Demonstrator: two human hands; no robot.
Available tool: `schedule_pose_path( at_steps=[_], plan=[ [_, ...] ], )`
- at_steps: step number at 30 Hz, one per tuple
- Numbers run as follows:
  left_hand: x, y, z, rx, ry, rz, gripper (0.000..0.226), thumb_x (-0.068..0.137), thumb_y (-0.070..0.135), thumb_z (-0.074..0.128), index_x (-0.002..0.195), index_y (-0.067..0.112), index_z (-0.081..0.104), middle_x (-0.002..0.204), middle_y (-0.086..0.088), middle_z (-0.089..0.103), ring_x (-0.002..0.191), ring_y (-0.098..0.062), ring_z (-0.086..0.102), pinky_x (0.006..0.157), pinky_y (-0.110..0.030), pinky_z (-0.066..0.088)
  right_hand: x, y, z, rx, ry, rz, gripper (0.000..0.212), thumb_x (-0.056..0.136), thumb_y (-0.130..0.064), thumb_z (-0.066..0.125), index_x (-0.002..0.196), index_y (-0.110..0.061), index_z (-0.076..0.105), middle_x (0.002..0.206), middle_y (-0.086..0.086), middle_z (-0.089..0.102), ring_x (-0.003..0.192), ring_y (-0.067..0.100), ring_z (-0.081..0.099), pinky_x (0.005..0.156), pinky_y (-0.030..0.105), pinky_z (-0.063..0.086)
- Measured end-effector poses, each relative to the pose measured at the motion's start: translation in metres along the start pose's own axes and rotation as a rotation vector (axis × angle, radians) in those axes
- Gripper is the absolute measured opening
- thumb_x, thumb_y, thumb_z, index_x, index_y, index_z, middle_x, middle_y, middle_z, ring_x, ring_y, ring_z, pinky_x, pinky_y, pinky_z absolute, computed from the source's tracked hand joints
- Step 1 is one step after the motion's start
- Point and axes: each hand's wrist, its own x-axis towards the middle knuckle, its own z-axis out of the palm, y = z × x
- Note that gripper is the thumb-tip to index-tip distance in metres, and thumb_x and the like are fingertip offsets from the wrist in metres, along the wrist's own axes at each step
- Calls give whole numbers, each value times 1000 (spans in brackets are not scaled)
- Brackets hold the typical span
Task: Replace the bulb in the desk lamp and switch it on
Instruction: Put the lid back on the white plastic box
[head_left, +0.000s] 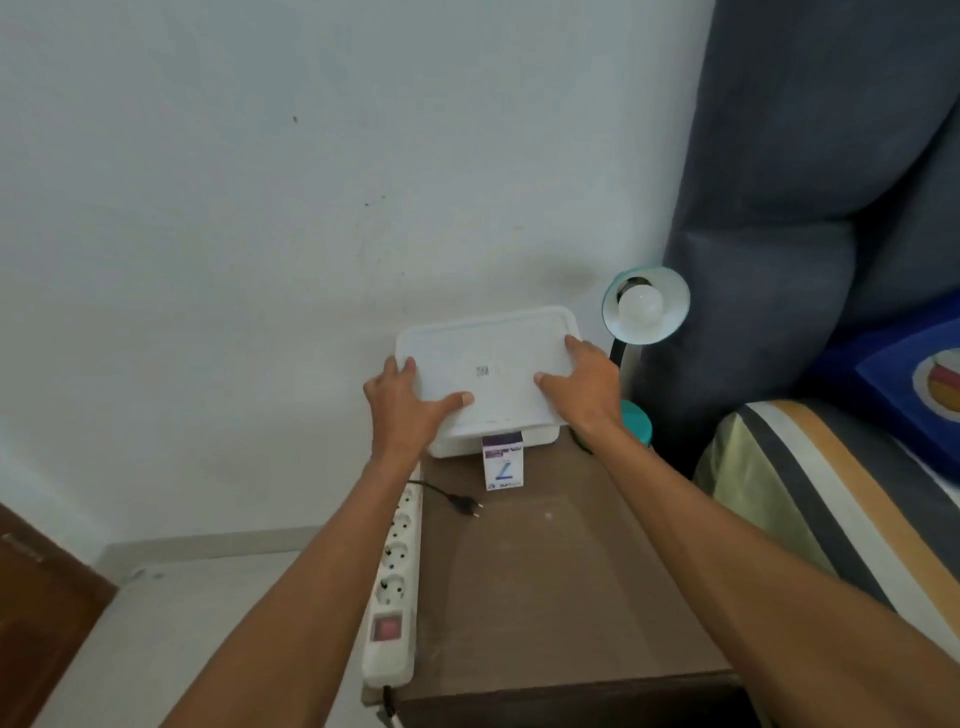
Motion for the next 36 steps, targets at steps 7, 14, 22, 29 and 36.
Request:
schedule_pose_path(
  at_steps=[7, 14, 22, 29, 36],
  plan=[
    [87, -15, 30, 39, -71, -29, 90, 72, 55, 87, 135, -2, 57, 134, -14, 54, 133, -37, 37, 107, -45, 39, 86, 10, 46, -129, -76, 37, 68, 90, -42, 65, 146, -11, 43, 137, 10, 54, 130, 32, 45, 99, 39, 44],
    [119, -24, 55, 97, -142, -131, 92, 74, 57, 85, 139, 1, 53, 143, -17, 50, 139, -38, 35, 109, -47, 38, 118, 30, 78, -251, -129, 57, 56, 92, -43, 53, 139, -12, 50, 130, 9, 57, 122, 34, 48, 96, 40, 43],
    [124, -34, 63, 147, -208, -139, 84, 77, 63, 80, 133, 5, 57, 141, -15, 52, 138, -36, 33, 105, -46, 38, 115, 38, 82, -320, -191, 49, 60, 99, -43, 47, 150, -13, 37, 149, 11, 42, 136, 35, 34, 106, 44, 37],
    [89, -59, 49, 26, -100, -36, 93, 83, 76, 61, 149, 12, 49, 155, -12, 46, 147, -35, 36, 118, -58, 31, 75, -1, 73, -161, 31, -241, 34, 97, -29, 57, 129, -17, 63, 119, 5, 66, 113, 23, 56, 88, 39, 50],
    [-15, -124, 28, -11, -52, 28, 83, 82, 70, 60, 147, 20, 50, 149, -6, 52, 139, -27, 44, 113, -47, 34, -14, -17, 113, -177, -267, -264, 21, 93, -29, 60, 104, -19, 74, 92, 2, 74, 86, 21, 68, 71, 32, 54]
  ],
)
